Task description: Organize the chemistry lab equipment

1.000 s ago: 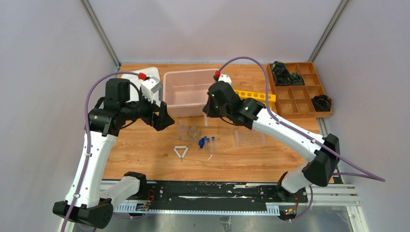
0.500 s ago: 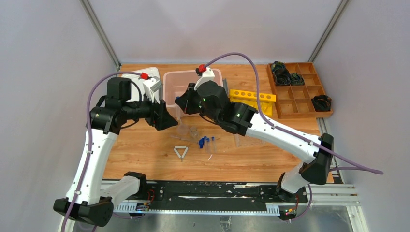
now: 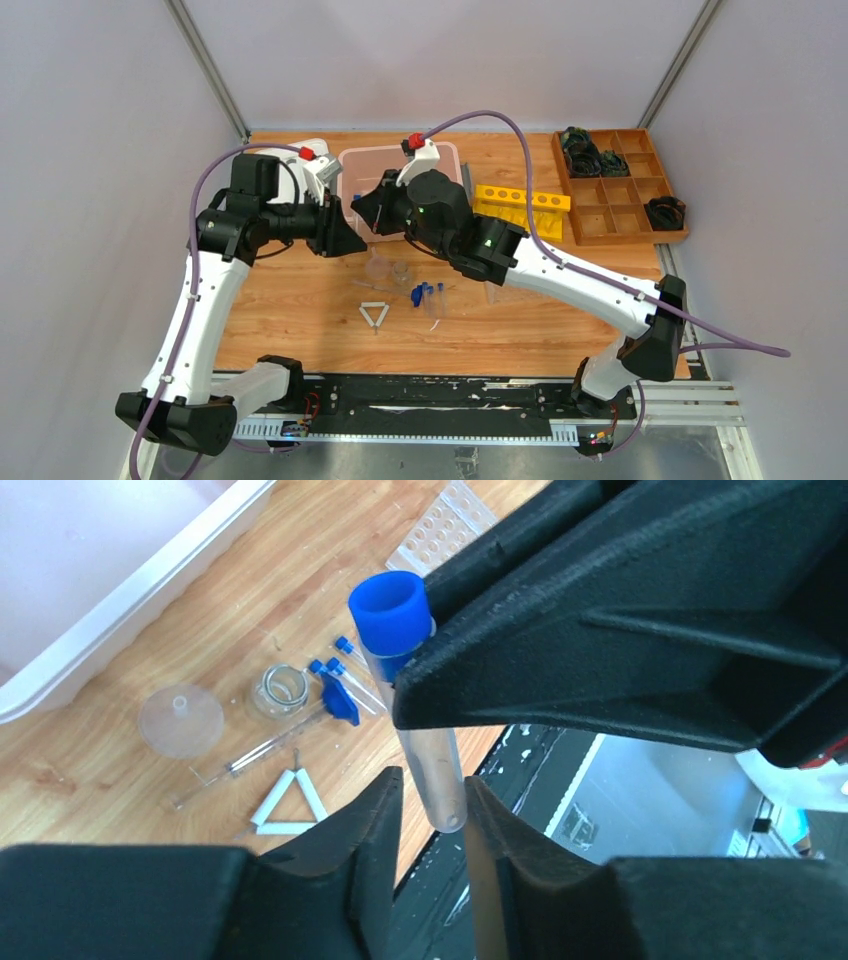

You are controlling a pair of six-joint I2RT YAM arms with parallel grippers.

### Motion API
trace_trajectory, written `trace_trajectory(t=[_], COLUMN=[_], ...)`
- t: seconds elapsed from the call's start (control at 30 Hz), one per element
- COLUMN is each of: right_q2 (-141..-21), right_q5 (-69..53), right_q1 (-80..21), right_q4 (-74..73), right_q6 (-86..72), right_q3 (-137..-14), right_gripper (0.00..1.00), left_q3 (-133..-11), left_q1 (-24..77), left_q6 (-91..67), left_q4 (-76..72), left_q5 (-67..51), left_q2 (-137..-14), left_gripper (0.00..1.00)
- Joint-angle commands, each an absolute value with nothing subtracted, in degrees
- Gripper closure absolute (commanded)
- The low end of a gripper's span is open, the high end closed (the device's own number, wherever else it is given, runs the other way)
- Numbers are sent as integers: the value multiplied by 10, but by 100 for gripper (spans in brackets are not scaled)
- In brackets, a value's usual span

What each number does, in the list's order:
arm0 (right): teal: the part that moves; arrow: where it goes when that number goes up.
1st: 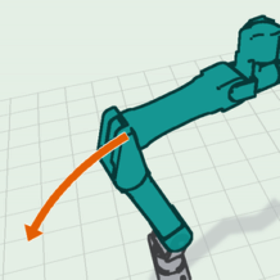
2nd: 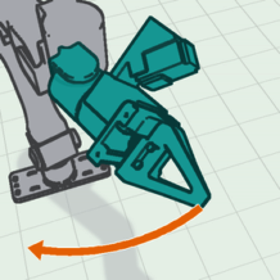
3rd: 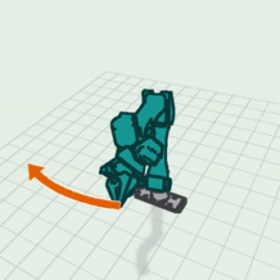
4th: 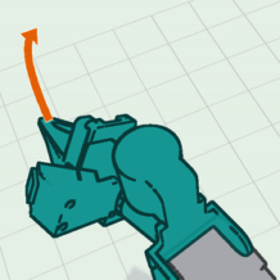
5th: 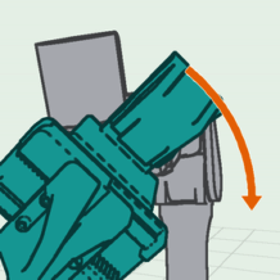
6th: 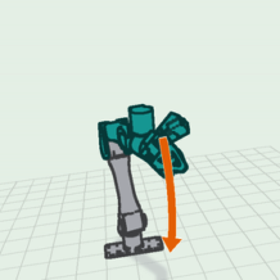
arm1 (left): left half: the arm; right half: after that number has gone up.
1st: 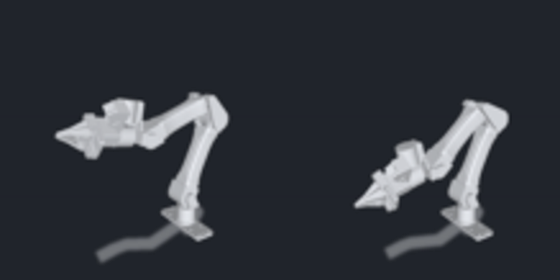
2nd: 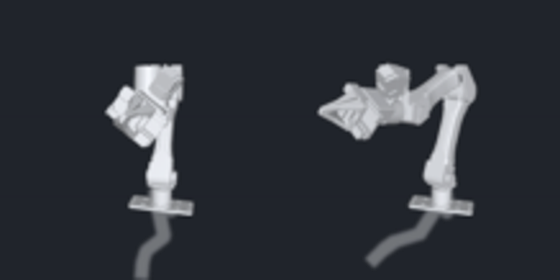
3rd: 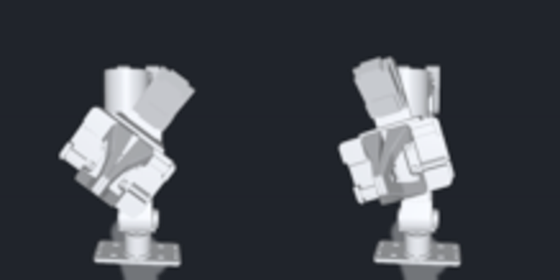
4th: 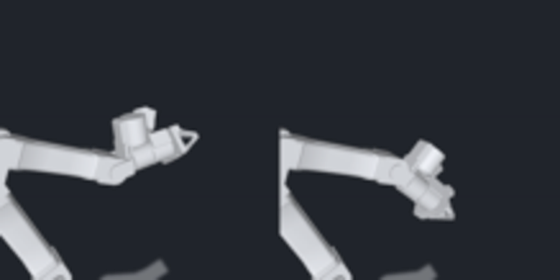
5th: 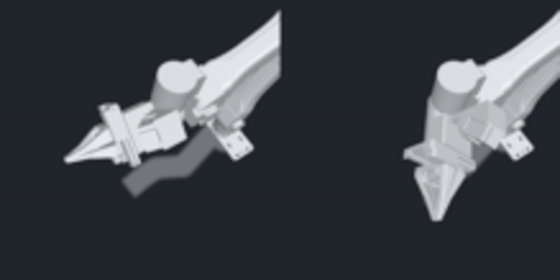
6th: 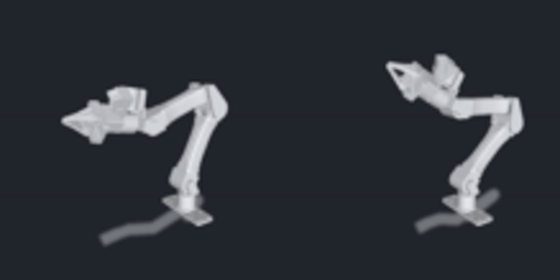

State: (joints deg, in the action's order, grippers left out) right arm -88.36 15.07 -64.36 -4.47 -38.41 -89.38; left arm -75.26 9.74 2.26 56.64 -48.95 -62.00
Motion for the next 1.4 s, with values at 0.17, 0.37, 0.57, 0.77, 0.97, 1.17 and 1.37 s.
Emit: trace_trajectory(t=[0.17, 0.37, 0.57, 0.77, 0.97, 1.17, 1.37], right_q2=[-875, -894, -927, -959, -983, -982, -928], right_q5=[133, 0, -81, -101, -105, -97, -44], right_q1=[-645, -593, -582, -582, -581, -578, -552], right_q4=[-63, -200, -288, -318, -340, -348, -374], right_q6=[-400, -409, -363, -347, -340, -335, -302], right_q3=[-889, -967, -1049, -1101, -1135, -1127, -1049], right_gripper=[72, 49, 48, 52, 65, 89, 100], left_q3=[-766, -730, -709, -706, -702, -697, -705], left_q1=[93, 93, 93, 93, 93, 93, 93], left_q6=[58, 155, 189, 186, 188, 187, 165], left_q4=[554, 554, 553, 554, 554, 554, 554], left_q5=[-494, -490, -483, -479, -474, -476, -435], left_q2=[-616, -579, -561, -560, -556, -551, -555], left_gripper=[95, 100, 100, 100, 100, 99, 0])
